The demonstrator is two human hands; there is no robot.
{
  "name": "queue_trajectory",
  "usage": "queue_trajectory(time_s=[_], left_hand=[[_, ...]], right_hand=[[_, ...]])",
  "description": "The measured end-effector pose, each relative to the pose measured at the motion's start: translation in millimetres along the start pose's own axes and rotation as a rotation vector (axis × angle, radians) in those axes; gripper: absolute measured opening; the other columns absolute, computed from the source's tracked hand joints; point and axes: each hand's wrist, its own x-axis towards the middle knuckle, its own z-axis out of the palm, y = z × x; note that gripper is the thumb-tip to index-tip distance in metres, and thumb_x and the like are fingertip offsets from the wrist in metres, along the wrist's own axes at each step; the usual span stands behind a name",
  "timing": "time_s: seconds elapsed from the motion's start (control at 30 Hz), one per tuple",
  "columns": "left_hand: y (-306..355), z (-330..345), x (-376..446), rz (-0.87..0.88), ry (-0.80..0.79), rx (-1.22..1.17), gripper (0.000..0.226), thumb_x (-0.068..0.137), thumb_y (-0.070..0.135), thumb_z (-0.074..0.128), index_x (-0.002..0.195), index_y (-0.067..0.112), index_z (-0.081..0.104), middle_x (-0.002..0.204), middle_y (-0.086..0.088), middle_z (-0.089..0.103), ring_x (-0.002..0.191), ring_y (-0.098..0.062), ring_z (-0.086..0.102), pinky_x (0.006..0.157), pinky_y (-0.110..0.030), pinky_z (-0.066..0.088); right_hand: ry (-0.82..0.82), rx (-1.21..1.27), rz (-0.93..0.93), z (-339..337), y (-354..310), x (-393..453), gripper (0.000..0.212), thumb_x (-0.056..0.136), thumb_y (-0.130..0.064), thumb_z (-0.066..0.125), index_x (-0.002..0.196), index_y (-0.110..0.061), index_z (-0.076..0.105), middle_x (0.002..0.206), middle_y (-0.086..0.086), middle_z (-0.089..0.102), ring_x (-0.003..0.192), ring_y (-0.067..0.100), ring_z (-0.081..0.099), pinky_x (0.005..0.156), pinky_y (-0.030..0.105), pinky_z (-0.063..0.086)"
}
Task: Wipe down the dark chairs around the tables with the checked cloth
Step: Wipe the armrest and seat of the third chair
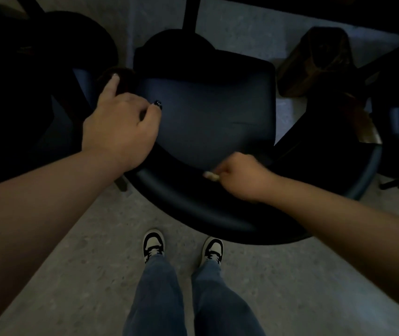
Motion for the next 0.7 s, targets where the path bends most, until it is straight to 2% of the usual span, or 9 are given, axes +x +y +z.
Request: queue_trajectory(time_s=[0.07,0.17,0.23,0.3,0.4,0.47,0.6,0.67,0.7], left_hand=[[-1.0,0.8,1.1,0.001,-0.003,-0.006,0.058,0.082,0.051,0.025,0.113,0.027,0.068,0.145,0.008,0.047,0.148,-0.009,0.007,0.112,-0.041,0.026],[-1.2,-1.2,-1.3,0.003,-0.017,0.015,0.055,0.085,0.05,0.027,0.113,0.027,0.068,0.147,0.006,0.045,0.148,-0.009,0.007,0.111,-0.041,0.026],[3.5,-2.0,-3.4,0.005,-0.011,0.02,0.044,0.095,0.043,0.035,0.118,0.023,0.067,0.151,0.003,0.041,0.148,-0.012,0.008,0.112,-0.04,0.024],[3.3,-1.6,-2.5,0.005,0.012,0.019,0.037,0.097,0.037,0.04,0.118,0.021,0.066,0.152,0.0,0.038,0.148,-0.014,0.011,0.112,-0.041,0.025],[-5.5,2.6,1.7,0.005,0.003,0.038,0.05,0.087,0.05,0.033,0.116,0.029,0.067,0.153,0.004,0.038,0.148,-0.014,0.013,0.111,-0.043,0.028],[-10.4,4.0,5.7,-0.005,-0.01,0.031,0.058,0.079,0.054,0.028,0.116,0.03,0.067,0.152,0.004,0.04,0.147,-0.014,0.014,0.111,-0.042,0.028],[-7.3,3.5,4.4,-0.003,0.008,0.037,0.054,0.082,0.053,0.033,0.116,0.029,0.066,0.152,0.002,0.039,0.148,-0.013,0.012,0.113,-0.041,0.025],[-6.9,3.9,2.7,0.01,0.017,0.046,0.053,0.083,0.049,0.034,0.119,0.026,0.066,0.15,0.002,0.042,0.148,-0.013,0.01,0.114,-0.041,0.024],[-5.7,3.5,2.2,0.017,0.018,0.048,0.057,0.08,0.05,0.032,0.119,0.026,0.066,0.149,0.002,0.043,0.148,-0.013,0.01,0.115,-0.041,0.023]], right_hand=[[0.077,0.2,-0.017,13.1,-43.3,26.5,0.029,0.094,-0.018,0.048,0.088,0.001,0.069,0.092,0.019,0.066,0.095,0.033,0.063,0.076,0.031,0.045],[0.097,0.349,-0.035,24.5,-72.6,55.5,0.029,0.095,-0.015,0.048,0.072,-0.009,0.065,0.08,0.014,0.058,0.079,0.027,0.058,0.066,0.027,0.038],[-0.004,0.179,-0.078,21.2,-38.9,48.6,0.029,0.096,-0.015,0.048,0.077,-0.007,0.068,0.085,0.018,0.064,0.081,0.023,0.06,0.069,0.029,0.043],[-0.131,-0.06,-0.021,8.4,13.5,36.8,0.029,0.095,-0.016,0.047,0.092,0.001,0.069,0.095,0.02,0.068,0.088,0.028,0.065,0.078,0.034,0.049],[-0.246,-0.358,0.198,-17.4,69.4,28.9,0.03,0.095,-0.021,0.049,0.103,0.001,0.068,0.103,0.019,0.068,0.085,0.03,0.064,0.076,0.033,0.049],[-0.248,-0.445,0.218,-18.2,69.0,39.8,0.038,0.096,-0.029,0.05,0.109,0.004,0.063,0.113,0.021,0.064,0.092,0.032,0.061,0.076,0.032,0.045],[-0.108,-0.094,0.035,22.6,-16.4,87.8,0.042,0.099,-0.031,0.047,0.117,0.004,0.06,0.12,0.021,0.061,0.111,0.032,0.058,0.08,0.032,0.043],[-0.049,0.049,-0.037,35.2,-55.0,108.9,0.036,0.1,-0.027,0.045,0.107,0.002,0.064,0.115,0.022,0.062,0.107,0.03,0.06,0.079,0.03,0.043],[-0.039,0.087,-0.058,36.4,-57.9,111.7,0.034,0.101,-0.026,0.044,0.093,-0.001,0.065,0.106,0.022,0.061,0.098,0.028,0.06,0.072,0.028,0.043]])
